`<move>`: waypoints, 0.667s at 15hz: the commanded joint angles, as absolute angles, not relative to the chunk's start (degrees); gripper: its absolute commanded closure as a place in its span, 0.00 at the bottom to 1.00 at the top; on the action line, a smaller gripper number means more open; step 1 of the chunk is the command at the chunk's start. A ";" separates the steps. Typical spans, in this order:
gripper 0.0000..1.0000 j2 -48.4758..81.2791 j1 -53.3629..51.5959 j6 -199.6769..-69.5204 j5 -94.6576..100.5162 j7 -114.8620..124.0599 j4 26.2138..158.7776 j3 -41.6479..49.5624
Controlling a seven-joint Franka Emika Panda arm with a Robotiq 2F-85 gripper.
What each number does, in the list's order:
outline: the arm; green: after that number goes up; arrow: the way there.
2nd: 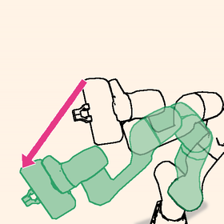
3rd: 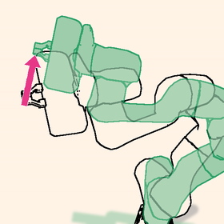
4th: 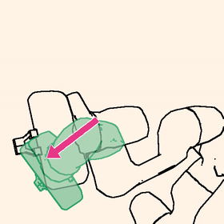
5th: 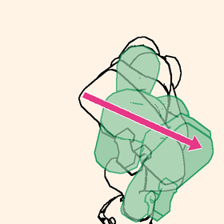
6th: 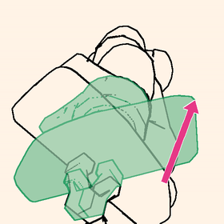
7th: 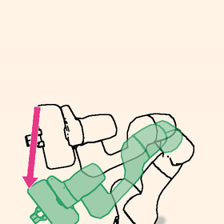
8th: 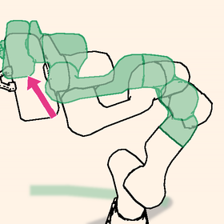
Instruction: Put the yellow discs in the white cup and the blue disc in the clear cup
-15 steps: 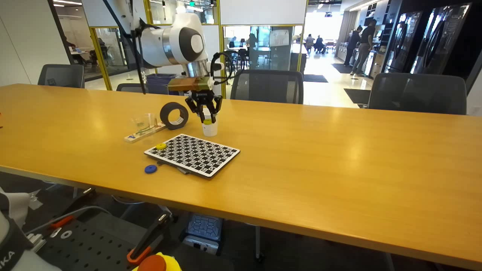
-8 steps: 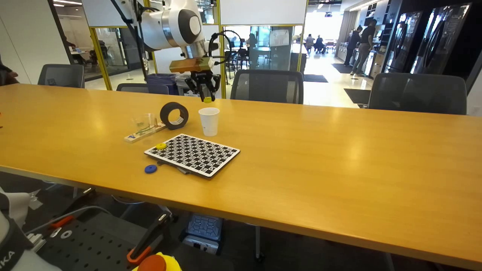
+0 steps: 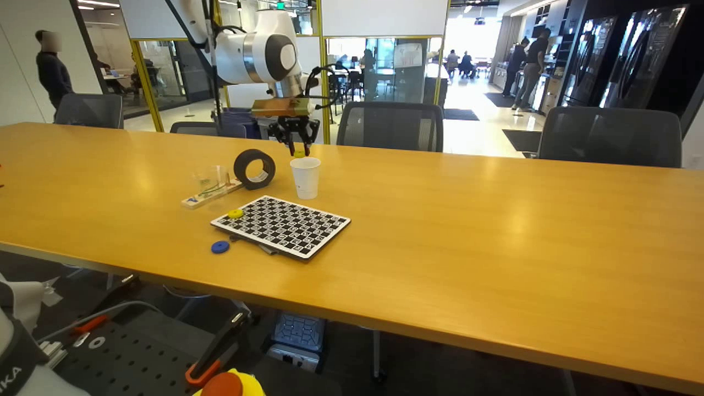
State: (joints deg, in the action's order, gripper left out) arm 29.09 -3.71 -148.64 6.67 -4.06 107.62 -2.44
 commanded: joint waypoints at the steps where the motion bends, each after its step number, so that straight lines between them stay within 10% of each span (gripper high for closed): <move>1: 0.79 31.68 -2.41 -146.90 4.79 -6.61 103.38 -3.61; 2: 0.78 32.03 -2.27 -146.78 4.70 -6.82 103.01 -3.64; 3: 0.33 32.17 -2.18 -146.33 4.53 -6.77 102.70 -3.66; 10: 0.00 27.18 -4.81 -146.36 7.89 -3.53 107.97 -1.51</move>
